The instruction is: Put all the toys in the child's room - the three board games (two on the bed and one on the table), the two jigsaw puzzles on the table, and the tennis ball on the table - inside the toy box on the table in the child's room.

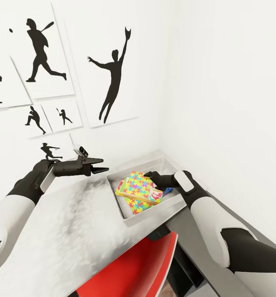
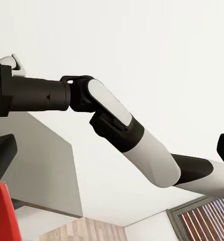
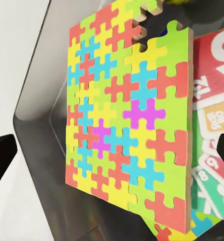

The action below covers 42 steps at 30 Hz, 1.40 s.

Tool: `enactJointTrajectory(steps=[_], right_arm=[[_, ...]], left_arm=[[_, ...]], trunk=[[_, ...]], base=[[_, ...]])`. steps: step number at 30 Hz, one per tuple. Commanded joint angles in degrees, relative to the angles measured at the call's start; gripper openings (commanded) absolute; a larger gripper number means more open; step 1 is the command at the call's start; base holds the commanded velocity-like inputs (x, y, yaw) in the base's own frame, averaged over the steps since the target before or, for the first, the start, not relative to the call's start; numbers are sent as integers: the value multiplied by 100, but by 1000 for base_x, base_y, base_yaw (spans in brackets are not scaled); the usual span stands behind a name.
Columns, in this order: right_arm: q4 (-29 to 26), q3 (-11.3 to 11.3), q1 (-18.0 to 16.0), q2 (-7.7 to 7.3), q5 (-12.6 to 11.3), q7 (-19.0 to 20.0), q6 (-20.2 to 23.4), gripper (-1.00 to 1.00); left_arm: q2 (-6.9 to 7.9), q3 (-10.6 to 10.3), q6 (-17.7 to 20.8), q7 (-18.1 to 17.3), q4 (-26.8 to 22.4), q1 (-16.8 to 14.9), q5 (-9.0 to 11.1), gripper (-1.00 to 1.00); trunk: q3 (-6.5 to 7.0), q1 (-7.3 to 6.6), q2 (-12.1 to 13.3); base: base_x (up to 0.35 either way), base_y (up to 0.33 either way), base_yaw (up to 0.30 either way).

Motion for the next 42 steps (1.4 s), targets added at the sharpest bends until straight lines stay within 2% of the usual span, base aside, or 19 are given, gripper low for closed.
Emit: enactJointTrajectory(steps=[1, 13, 22, 37, 42], right_arm=[[-11, -8, -3, 2, -61, -56, 18, 100], [-15, -8, 7, 2, -62, -42, 25, 100], [-15, -11, 8, 2, -62, -30, 17, 100], [-35, -9, 13, 2, -64, -30, 14, 100], [-286, -6, 32, 2, -64, -30, 26, 100]], left_arm=[[6, -24, 61, -36, 2, -7, 1, 100], [9, -27, 61, -36, 2, -7, 21, 100], [20, -40, 61, -36, 2, -7, 148, 100], [41, -41, 61, -36, 2, -7, 159, 100], [42, -43, 61, -36, 2, -7, 159, 100]], trunk=[[-12, 4, -12], [-2, 4, -12], [74, 4, -12], [212, 4, -12], [259, 4, -12]], base=[[0, 0, 0], [0, 0, 0], [0, 0, 0], [-10, 0, 0], [-77, 0, 0]])
